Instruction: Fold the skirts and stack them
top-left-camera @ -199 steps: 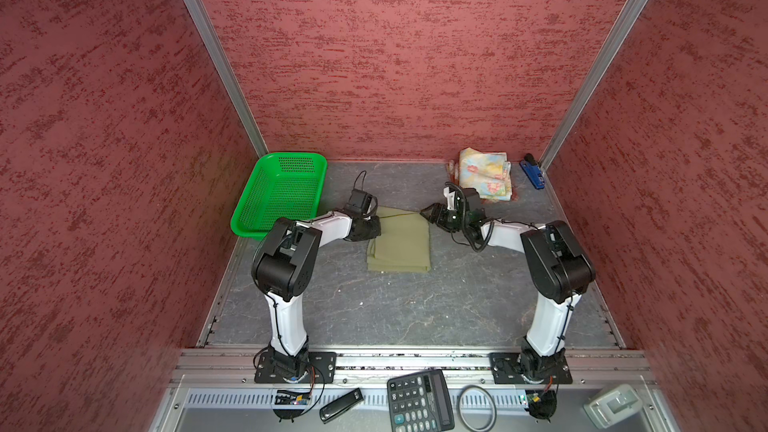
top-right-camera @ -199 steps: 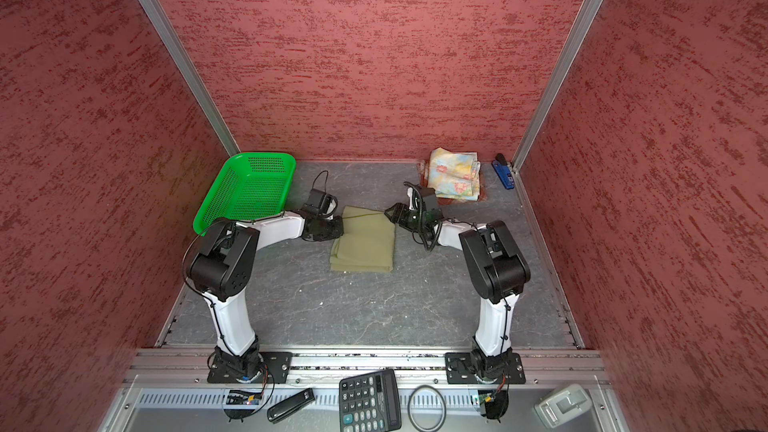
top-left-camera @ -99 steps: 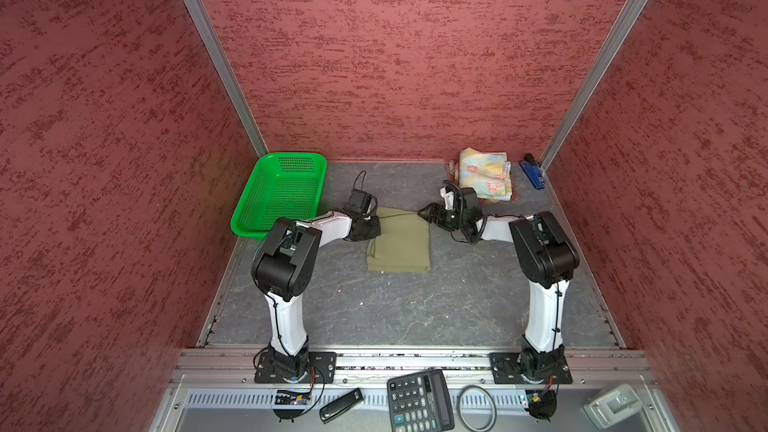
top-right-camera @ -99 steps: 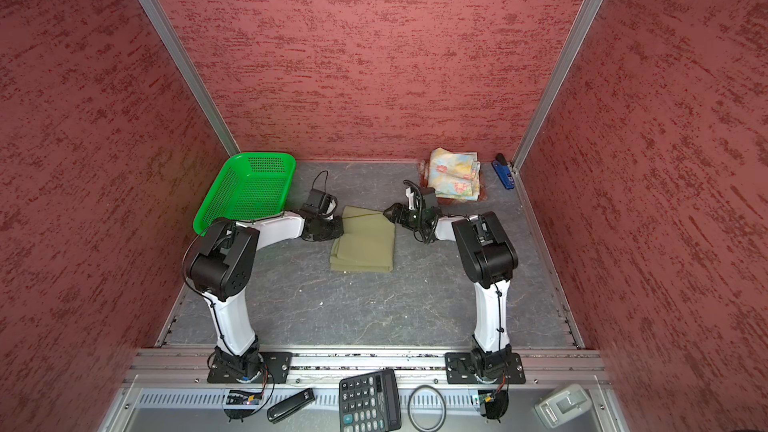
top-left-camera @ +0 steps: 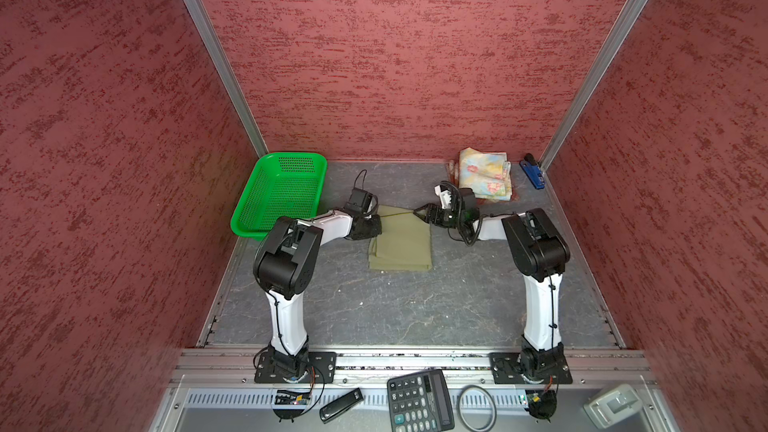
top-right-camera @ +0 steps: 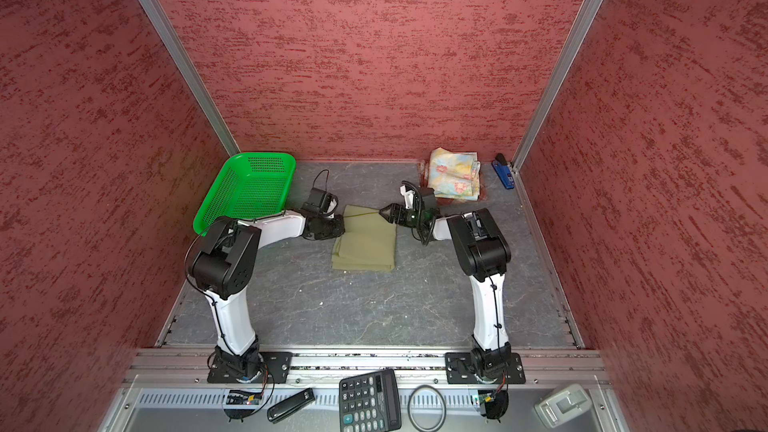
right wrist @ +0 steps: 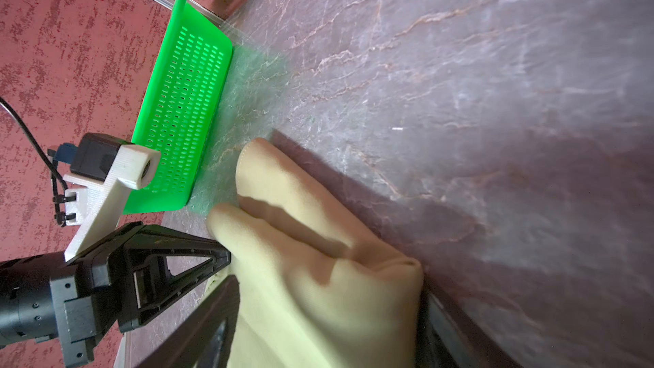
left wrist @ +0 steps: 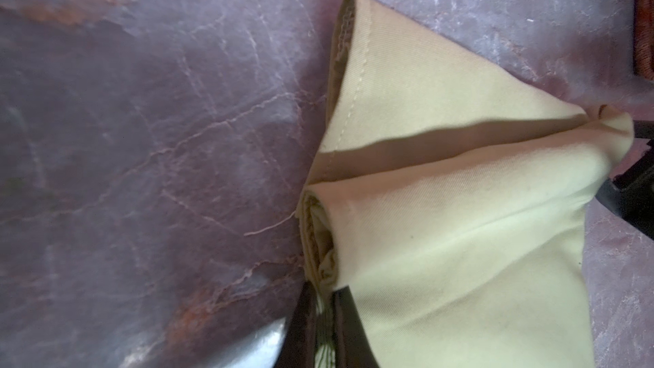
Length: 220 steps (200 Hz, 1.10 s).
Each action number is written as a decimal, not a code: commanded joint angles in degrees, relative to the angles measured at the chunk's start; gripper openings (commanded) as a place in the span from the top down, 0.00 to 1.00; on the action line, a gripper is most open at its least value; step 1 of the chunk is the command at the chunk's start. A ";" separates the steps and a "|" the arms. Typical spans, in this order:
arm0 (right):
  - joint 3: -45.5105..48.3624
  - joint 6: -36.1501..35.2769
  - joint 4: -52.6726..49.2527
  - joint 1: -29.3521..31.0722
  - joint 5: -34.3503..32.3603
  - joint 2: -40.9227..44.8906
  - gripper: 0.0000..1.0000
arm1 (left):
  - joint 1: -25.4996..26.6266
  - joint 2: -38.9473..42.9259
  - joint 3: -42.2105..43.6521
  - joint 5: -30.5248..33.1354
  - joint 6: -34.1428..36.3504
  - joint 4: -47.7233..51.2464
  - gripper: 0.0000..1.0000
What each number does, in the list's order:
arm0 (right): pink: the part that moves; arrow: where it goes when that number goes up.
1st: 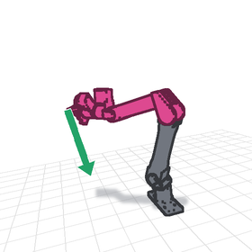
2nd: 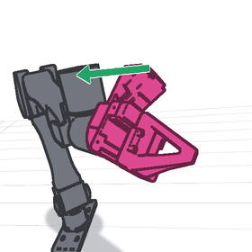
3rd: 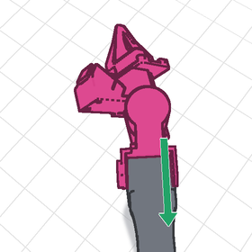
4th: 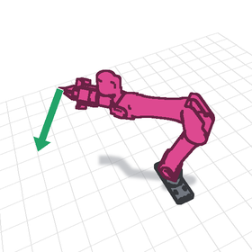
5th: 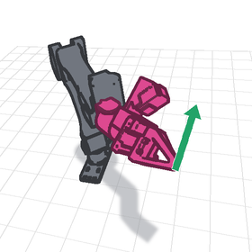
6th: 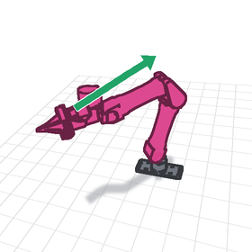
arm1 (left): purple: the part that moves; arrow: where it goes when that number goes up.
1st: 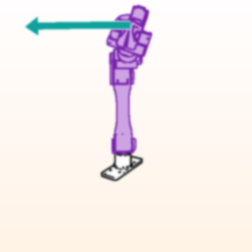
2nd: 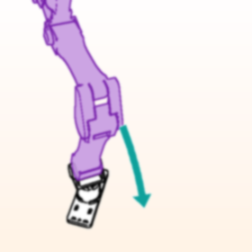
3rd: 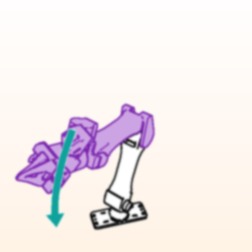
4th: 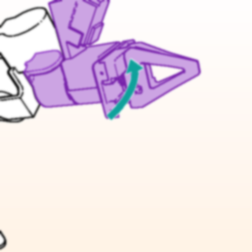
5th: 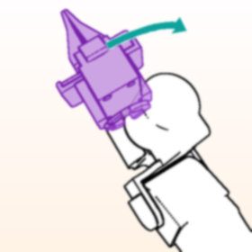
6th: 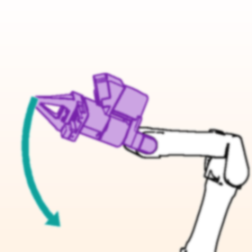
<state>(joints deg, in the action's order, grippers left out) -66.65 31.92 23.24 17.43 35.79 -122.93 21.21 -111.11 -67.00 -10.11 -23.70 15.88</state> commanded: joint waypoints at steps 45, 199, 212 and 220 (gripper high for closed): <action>-0.76 -1.91 -7.84 1.84 -0.39 -5.12 0.37 | 0.32 -4.64 1.41 1.10 -0.12 5.57 1.00; -1.57 -5.25 -8.44 3.56 -16.26 11.48 1.00 | -0.36 1.09 4.35 -3.18 -3.89 1.51 0.91; -3.68 -8.09 -12.33 3.57 -18.09 13.12 1.00 | -0.14 2.89 4.70 -4.49 -4.67 -0.11 0.79; -4.75 -9.99 -14.53 3.49 -19.44 13.97 1.00 | 0.19 4.07 4.99 -5.51 -4.92 -1.20 0.66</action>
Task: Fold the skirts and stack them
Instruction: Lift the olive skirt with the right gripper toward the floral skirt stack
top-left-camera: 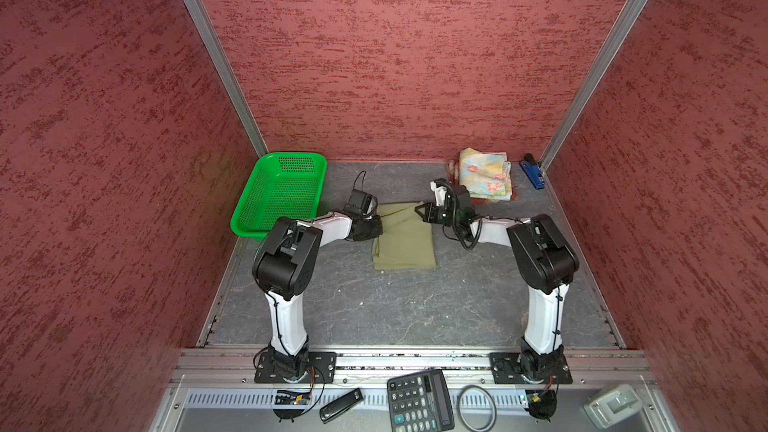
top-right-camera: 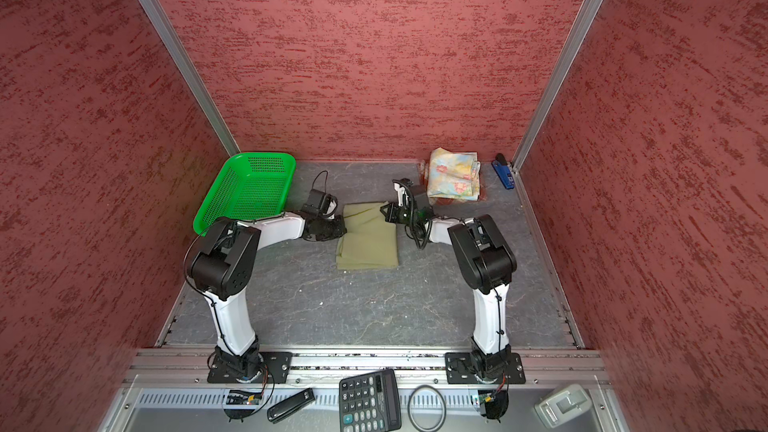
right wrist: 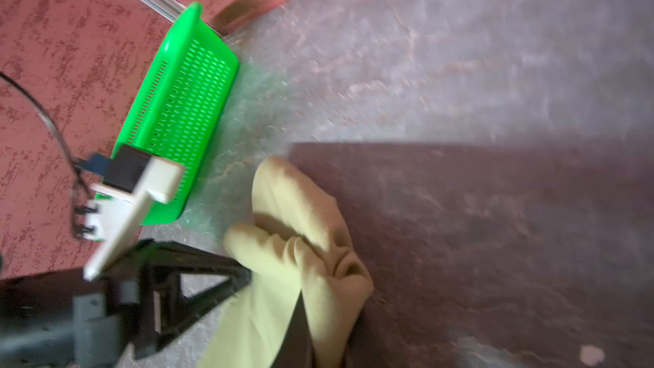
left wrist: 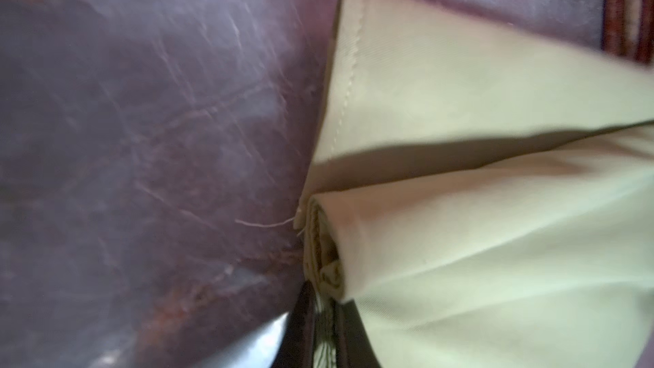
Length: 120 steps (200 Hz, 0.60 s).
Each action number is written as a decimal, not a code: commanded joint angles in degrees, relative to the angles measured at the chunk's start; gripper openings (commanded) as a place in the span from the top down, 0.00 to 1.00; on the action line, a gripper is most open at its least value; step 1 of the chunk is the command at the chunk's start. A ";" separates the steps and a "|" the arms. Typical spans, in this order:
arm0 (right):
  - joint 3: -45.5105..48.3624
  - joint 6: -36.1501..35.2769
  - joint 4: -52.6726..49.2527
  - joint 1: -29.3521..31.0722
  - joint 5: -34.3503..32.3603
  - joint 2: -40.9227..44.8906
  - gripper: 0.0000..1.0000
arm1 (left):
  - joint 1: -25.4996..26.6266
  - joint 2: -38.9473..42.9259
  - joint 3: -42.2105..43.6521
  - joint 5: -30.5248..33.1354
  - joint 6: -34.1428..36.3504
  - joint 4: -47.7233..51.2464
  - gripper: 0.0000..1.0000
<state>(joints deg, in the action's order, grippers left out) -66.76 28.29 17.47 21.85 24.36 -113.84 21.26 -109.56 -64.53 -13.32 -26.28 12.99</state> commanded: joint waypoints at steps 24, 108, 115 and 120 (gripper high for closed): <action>-7.63 -11.89 -13.68 -1.62 -10.10 6.74 1.00 | 1.08 6.25 3.73 -3.72 -3.48 -1.78 0.49; -20.60 -25.36 -24.60 -6.87 -11.47 8.17 1.00 | 1.93 9.19 3.54 -4.39 -3.60 -1.93 0.38; -21.53 -25.88 -25.05 -7.52 -11.44 8.01 1.00 | 2.01 9.19 3.47 -4.43 -3.56 -1.69 0.38; -22.17 -26.21 -25.31 -8.18 -11.17 7.84 1.00 | 2.04 9.19 3.39 -4.48 -3.56 -1.65 0.38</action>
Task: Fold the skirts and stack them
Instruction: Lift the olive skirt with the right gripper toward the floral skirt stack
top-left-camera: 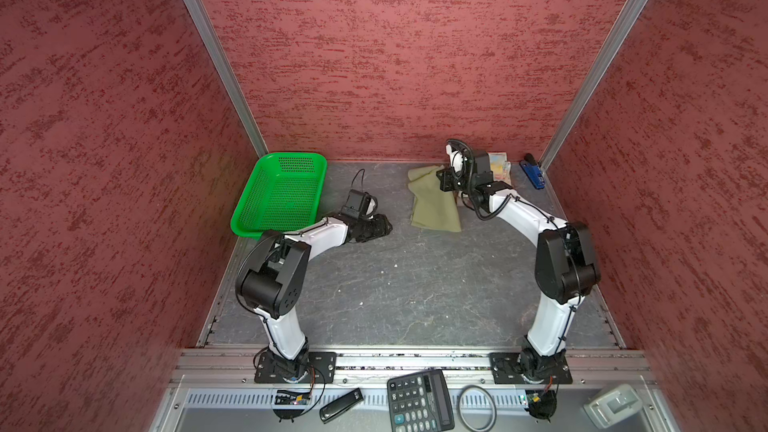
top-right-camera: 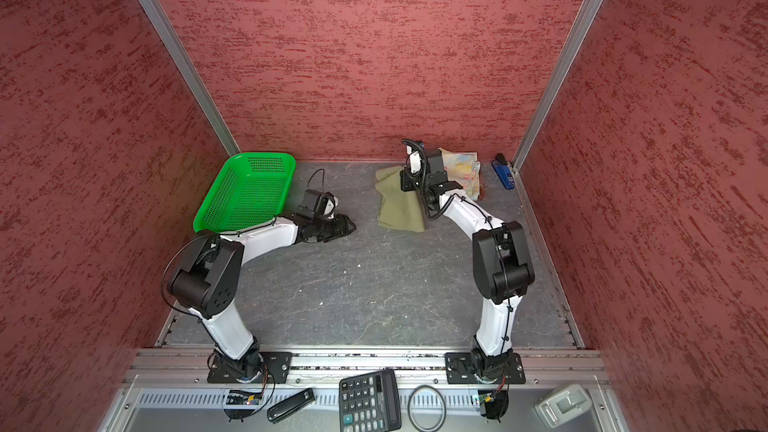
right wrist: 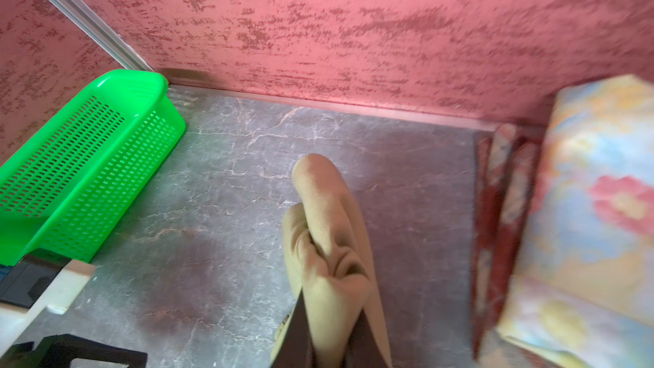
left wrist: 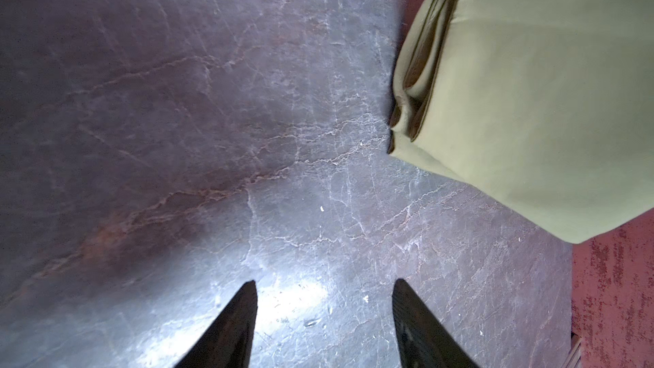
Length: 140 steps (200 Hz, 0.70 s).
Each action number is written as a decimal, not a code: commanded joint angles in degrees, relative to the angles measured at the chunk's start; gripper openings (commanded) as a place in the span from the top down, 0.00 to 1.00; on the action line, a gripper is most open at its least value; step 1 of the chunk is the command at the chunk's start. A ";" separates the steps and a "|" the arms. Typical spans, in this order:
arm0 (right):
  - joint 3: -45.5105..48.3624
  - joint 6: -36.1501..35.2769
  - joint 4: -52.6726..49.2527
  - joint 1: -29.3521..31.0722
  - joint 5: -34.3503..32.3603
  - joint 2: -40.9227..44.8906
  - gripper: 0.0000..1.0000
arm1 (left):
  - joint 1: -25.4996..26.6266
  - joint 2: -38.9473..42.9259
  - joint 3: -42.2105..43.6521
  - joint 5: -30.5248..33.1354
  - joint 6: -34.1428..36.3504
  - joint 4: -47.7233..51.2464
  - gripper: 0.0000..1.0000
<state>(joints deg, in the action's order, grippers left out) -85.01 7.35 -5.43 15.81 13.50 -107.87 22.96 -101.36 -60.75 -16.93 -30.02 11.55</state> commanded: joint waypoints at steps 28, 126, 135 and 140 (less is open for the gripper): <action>-6.50 -7.34 -2.98 -4.99 0.38 1.21 1.00 | 0.50 0.86 -0.94 -0.61 0.44 0.77 0.38; -20.37 -14.02 -8.87 -13.13 4.62 -5.34 1.00 | 0.66 0.95 -1.74 -0.21 1.37 2.05 0.38; -21.61 -14.33 -9.67 -13.67 5.10 -5.98 1.00 | 0.64 0.99 -1.73 -0.07 1.37 2.28 0.38; -22.12 -14.59 -10.03 -13.98 5.60 -6.24 1.00 | 0.67 1.12 -1.66 0.01 1.37 2.25 0.38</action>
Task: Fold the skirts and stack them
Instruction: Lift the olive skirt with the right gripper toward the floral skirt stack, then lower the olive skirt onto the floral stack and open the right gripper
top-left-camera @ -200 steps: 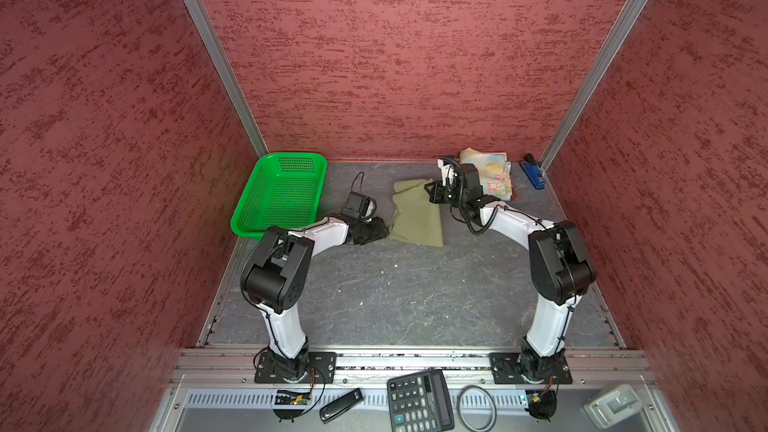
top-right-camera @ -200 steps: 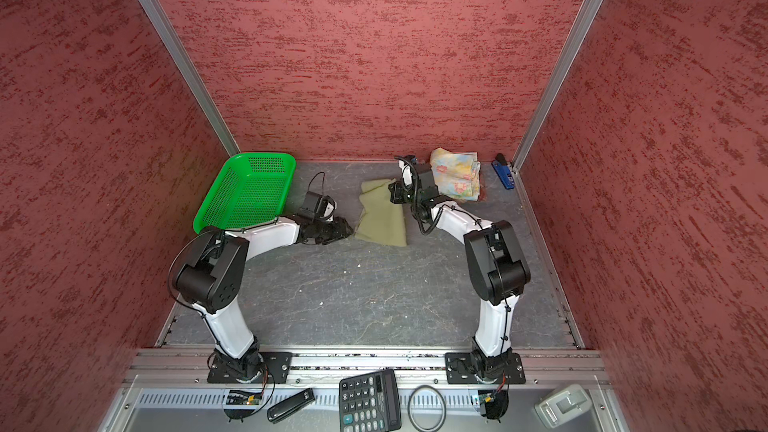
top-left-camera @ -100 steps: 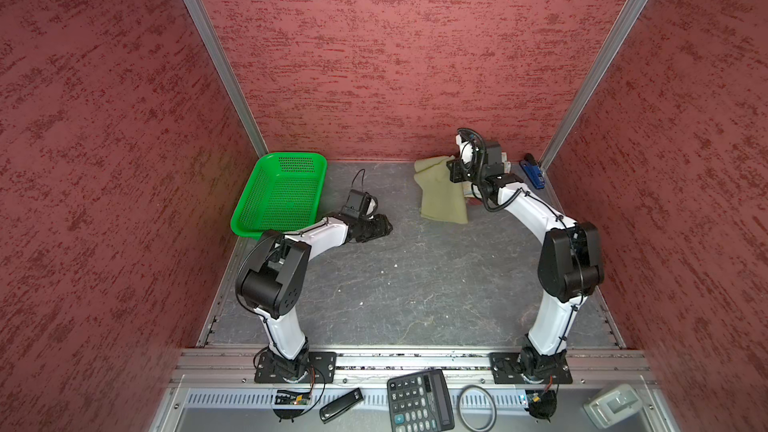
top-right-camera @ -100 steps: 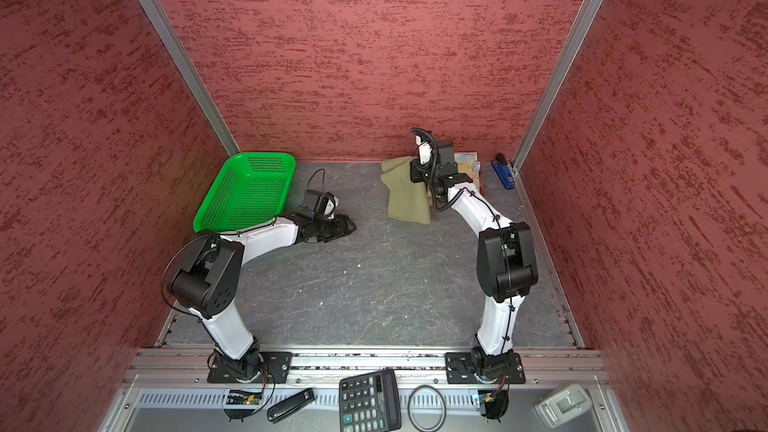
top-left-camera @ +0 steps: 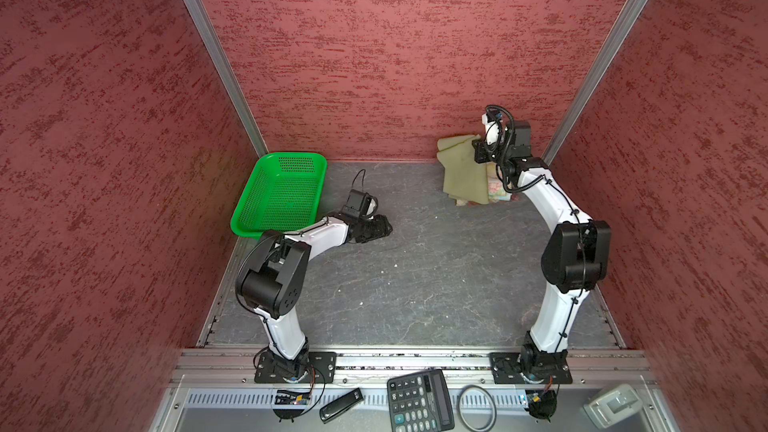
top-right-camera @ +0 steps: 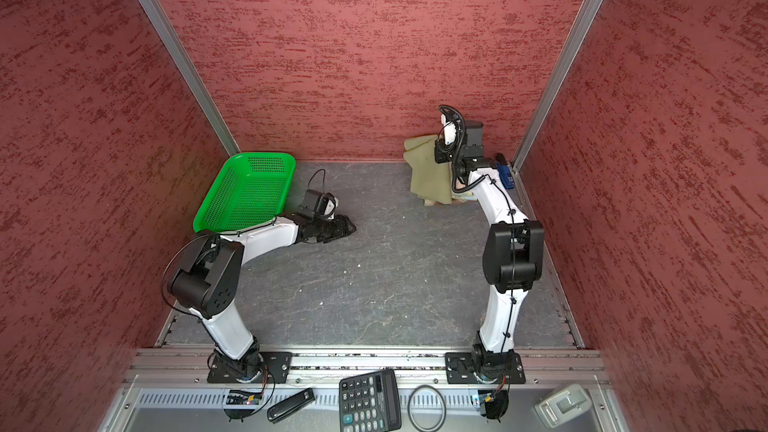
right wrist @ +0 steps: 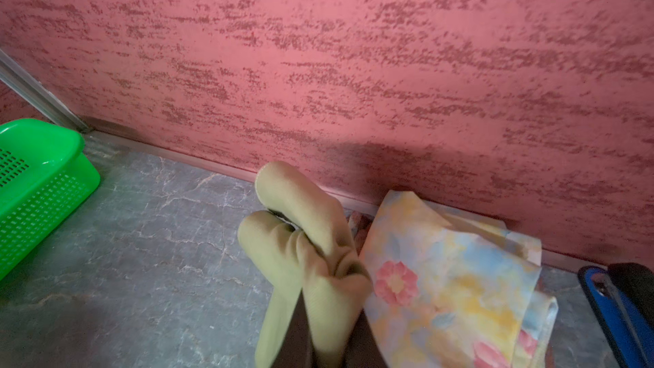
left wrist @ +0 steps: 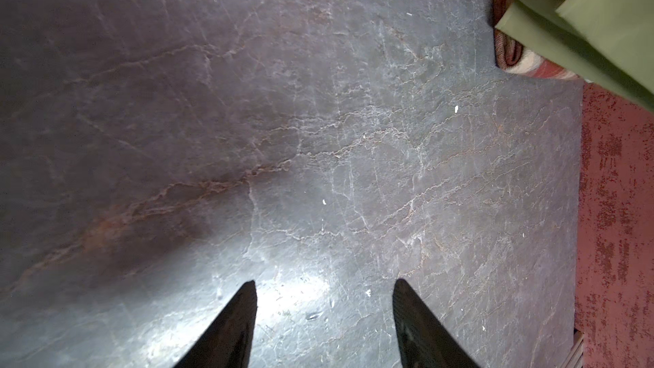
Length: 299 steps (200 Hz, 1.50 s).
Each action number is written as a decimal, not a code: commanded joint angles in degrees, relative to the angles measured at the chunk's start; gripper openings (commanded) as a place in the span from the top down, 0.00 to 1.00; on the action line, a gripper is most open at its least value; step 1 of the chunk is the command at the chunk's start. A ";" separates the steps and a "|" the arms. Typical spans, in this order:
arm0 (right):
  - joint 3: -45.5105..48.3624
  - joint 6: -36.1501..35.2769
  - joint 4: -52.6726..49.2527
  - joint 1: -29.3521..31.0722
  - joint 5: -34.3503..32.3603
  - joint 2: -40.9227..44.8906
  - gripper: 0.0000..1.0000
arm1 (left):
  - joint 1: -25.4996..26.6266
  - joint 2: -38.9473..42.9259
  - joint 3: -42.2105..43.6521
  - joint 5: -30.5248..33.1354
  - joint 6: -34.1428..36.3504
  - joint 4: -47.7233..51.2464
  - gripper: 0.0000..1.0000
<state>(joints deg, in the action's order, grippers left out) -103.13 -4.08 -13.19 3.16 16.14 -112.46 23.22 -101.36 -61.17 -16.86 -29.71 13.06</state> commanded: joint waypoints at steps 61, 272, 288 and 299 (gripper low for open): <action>-8.42 -5.14 -5.21 -4.73 5.47 -5.27 1.00 | 0.59 1.52 -1.77 0.42 1.54 2.31 0.38; -28.19 -1.82 -1.93 -12.39 1.31 -24.71 0.63 | 2.18 -1.72 -7.43 2.26 1.70 6.19 0.38; -27.69 0.29 2.21 -12.36 -4.17 -24.01 0.36 | 1.99 -1.41 -8.41 2.71 2.03 6.91 0.37; -25.82 1.34 5.45 -12.15 -8.91 -22.14 0.19 | 1.75 -0.52 -9.19 3.35 2.37 7.49 0.35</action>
<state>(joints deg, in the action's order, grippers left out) -128.73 -6.44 -18.44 -8.84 17.28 -137.64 25.19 -102.10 -67.79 -15.07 -28.60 19.42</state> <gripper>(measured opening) 0.664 0.638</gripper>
